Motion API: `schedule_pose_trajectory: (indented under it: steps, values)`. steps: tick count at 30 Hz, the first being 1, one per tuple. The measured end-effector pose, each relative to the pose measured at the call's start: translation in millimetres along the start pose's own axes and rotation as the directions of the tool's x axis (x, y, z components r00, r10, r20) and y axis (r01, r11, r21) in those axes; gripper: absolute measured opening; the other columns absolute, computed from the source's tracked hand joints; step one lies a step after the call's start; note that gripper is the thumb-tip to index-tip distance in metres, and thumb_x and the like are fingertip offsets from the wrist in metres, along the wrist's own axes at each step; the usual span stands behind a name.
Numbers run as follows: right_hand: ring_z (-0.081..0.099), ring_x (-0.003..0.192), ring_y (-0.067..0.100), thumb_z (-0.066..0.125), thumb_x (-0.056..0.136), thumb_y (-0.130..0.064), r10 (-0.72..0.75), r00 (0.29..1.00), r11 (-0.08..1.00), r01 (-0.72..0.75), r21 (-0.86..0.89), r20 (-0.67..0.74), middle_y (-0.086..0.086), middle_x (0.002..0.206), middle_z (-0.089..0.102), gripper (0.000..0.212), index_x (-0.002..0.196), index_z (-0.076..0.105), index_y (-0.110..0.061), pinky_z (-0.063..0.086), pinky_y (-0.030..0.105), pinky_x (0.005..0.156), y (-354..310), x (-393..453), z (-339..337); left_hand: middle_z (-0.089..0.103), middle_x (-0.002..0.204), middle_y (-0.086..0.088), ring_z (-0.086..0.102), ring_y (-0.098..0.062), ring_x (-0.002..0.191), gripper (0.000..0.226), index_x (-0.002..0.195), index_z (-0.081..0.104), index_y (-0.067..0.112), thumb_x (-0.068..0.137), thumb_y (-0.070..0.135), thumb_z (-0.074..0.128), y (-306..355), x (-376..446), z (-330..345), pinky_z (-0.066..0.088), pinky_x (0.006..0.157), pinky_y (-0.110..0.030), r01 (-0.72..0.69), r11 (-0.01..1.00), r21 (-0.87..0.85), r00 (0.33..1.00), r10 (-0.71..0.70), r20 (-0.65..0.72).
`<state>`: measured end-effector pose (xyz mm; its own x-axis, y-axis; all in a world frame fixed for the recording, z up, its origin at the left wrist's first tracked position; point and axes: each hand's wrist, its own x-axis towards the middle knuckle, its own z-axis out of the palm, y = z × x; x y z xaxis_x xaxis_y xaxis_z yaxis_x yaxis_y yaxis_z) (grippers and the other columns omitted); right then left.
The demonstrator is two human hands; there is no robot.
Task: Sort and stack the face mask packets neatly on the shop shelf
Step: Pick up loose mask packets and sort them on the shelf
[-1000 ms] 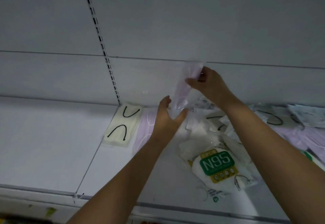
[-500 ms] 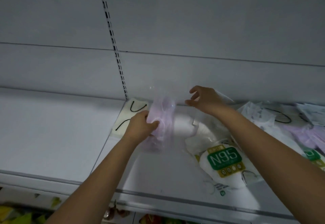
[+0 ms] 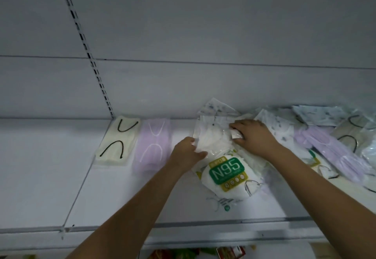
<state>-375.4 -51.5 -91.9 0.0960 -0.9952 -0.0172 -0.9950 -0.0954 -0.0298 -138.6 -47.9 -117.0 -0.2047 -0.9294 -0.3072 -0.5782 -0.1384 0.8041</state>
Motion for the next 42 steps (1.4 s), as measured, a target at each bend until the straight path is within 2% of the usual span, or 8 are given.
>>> schedule_pose_trajectory:
  steps: [7, 15, 21, 25, 30, 33, 38, 42]
  values:
    - [0.037, 0.141, 0.026, 0.053, 0.094, -0.048, 0.073, 0.991, 0.997, -0.076, -0.021, -0.108, 0.001, 0.153, 0.043, 0.055, 0.145, 0.044, -0.028, 0.021, 0.05, 0.118, -4, -8, 10, 0.058, 0.063, 0.005, 0.056, -0.014, 0.062, 0.022, 0.066, 0.063, 0.016, 0.084, 0.01, 0.074, 11, 2, -20, 0.046, 0.061, -0.026, -0.162, 0.98, -0.114, 0.964, 0.132, -0.231]
    - [0.061, 0.1, 0.022, 0.056, 0.096, -0.043, 0.313, 0.813, 0.892, -0.074, 0.445, -0.492, 0.006, 0.113, 0.067, 0.039, 0.117, 0.066, -0.013, 0.049, 0.033, 0.083, -56, -34, -25, 0.071, 0.091, 0.011, 0.066, -0.007, 0.086, 0.007, 0.096, 0.072, 0.018, 0.09, 0.022, 0.071, 30, -2, -39, 0.054, 0.082, -0.03, -0.341, 0.916, -0.211, 0.874, 0.226, -0.431]
    - [0.069, 0.09, 0.011, 0.058, 0.074, -0.079, 0.434, 0.898, 0.457, -0.158, 0.875, -0.065, -0.009, 0.104, 0.07, 0.072, 0.121, 0.062, -0.024, 0.057, 0.033, 0.082, -94, -34, -43, 0.072, 0.092, 0.008, 0.065, -0.005, 0.086, 0.007, 0.094, 0.071, 0.015, 0.089, 0.012, 0.068, 36, -9, -9, 0.051, 0.079, -0.026, -0.511, 0.847, -0.146, 0.81, 0.417, -0.412]
    - [0.072, 0.077, 0.027, 0.065, 0.09, -0.023, 0.52, 0.84, -0.069, -0.142, 0.987, 0.158, 0.013, 0.087, 0.074, 0.017, 0.09, 0.069, -0.007, 0.061, 0.045, 0.079, -83, -25, -45, 0.054, 0.136, 0.006, 0.05, -0.005, 0.125, 0.037, 0.112, 0.071, 0.029, 0.084, 0.005, 0.067, 26, -10, 4, 0.041, 0.104, -0.015, -0.619, 0.785, 0.021, 0.746, 0.597, -0.295]
    - [0.068, 0.067, 0.016, 0.053, 0.094, 0.003, 0.421, 0.831, -0.474, -0.141, 0.869, 0.364, 0.013, 0.079, 0.068, 0.009, 0.092, 0.061, 0.0, 0.056, 0.022, 0.053, -57, -33, -33, 0.043, 0.143, 0.007, 0.053, -0.003, 0.114, 0.083, 0.153, 0.03, 0.025, 0.085, 0.006, 0.075, 9, -8, 1, 0.049, 0.085, -0.008, -0.361, 0.876, -0.321, 0.932, 0.325, -0.16]
    - [0.061, 0.049, 0.012, 0.057, 0.093, 0.002, 0.517, 0.799, -0.445, -0.054, 0.894, 0.306, 0.009, 0.063, 0.062, 0.01, 0.084, 0.058, 0.002, 0.051, 0.02, 0.045, -44, -36, -29, 0.054, 0.133, 0.008, 0.056, -0.008, 0.114, 0.067, 0.145, 0.043, 0.027, 0.087, 0.018, 0.075, 3, -8, 0, 0.048, 0.078, -0.009, -0.307, 0.918, -0.251, 0.95, 0.282, -0.131]
    - [0.062, 0.069, 0.016, 0.065, 0.089, -0.017, 0.774, 0.632, 0.01, 0.056, 0.998, -0.043, 0.002, 0.078, 0.067, 0.005, 0.09, 0.066, -0.012, 0.05, 0.028, 0.066, -12, -33, -36, 0.056, 0.128, 0.006, 0.054, -0.009, 0.118, 0.047, 0.137, 0.055, 0.027, 0.091, 0.022, 0.069, 0, -5, 1, 0.049, 0.074, -0.009, -0.206, 0.97, -0.13, 0.977, 0.21, 0.022]
    - [0.06, 0.093, 0.031, 0.065, 0.089, -0.019, 0.816, 0.536, 0.372, -0.2, 0.906, -0.217, 0.015, 0.099, 0.064, 0.028, 0.111, 0.057, -0.003, 0.043, 0.032, 0.076, 21, -24, -39, 0.066, 0.102, 0.01, 0.063, -0.012, 0.099, 0.023, 0.096, 0.073, 0.024, 0.097, 0.042, 0.059, 1, 0, 9, 0.054, 0.088, -0.029, -0.242, 0.969, -0.055, 0.969, 0.244, 0.036]
